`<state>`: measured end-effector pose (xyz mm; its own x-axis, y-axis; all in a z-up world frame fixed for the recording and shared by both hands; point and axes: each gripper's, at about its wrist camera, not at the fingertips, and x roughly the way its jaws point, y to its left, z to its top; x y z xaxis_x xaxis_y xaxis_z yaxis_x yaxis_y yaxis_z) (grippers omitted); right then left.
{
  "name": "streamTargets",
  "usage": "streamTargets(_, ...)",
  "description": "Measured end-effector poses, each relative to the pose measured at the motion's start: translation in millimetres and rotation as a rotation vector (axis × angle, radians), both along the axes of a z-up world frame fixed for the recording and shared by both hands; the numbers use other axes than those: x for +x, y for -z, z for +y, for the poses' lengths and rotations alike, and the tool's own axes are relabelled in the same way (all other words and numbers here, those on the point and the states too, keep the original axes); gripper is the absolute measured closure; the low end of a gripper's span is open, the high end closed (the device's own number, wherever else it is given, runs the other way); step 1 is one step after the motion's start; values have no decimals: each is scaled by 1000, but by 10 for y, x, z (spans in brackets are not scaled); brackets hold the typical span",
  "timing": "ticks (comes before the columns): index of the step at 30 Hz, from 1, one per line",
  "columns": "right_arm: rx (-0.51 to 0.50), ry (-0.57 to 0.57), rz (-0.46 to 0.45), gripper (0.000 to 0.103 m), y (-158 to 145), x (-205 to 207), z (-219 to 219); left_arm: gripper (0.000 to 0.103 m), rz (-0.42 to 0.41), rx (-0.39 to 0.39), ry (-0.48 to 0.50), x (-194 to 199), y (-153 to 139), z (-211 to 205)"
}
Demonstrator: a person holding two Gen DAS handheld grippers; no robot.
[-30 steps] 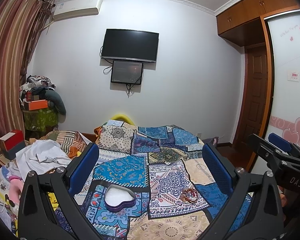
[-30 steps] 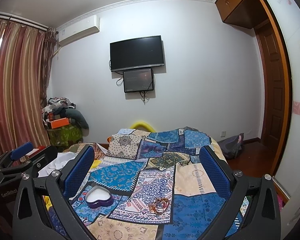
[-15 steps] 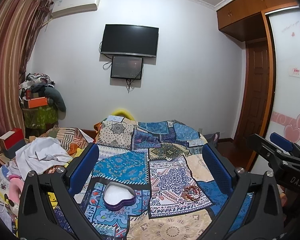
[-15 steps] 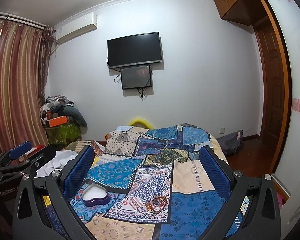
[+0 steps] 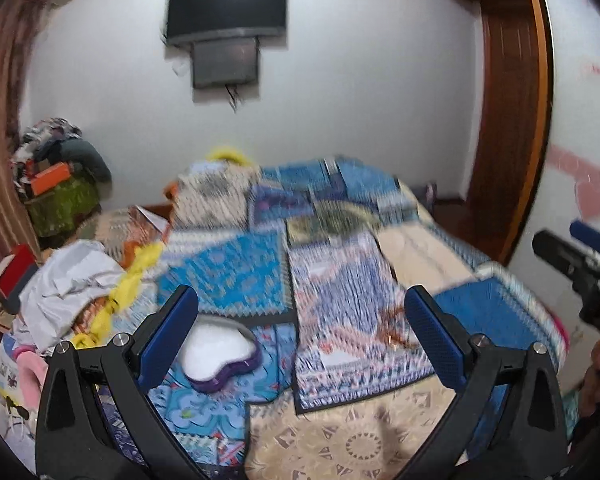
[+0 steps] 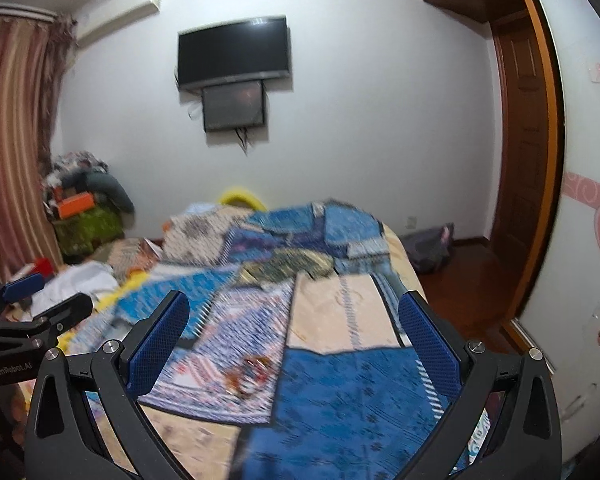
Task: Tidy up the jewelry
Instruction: 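Move the right gripper down to the pile of rings and bracelets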
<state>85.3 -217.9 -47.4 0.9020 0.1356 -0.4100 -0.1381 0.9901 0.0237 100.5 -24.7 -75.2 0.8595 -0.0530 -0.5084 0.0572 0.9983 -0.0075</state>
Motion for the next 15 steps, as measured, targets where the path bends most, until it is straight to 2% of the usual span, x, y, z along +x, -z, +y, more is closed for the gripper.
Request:
streamTargets(5,-46,-14,109,0,229,137,-33,0,133,1,47,266,390,-97)
streamTargets(9,-64,-35,180,1,414,236,-25,0,193,-31,76,428,594,-165)
streamTargets(13,-82,-55,228,14,537,340,-22,0,251,-42,104,601,746,-213)
streamTargets(15,-81,-77,255,21,593,399,-25,10,299,-60,141,718,832,-246)
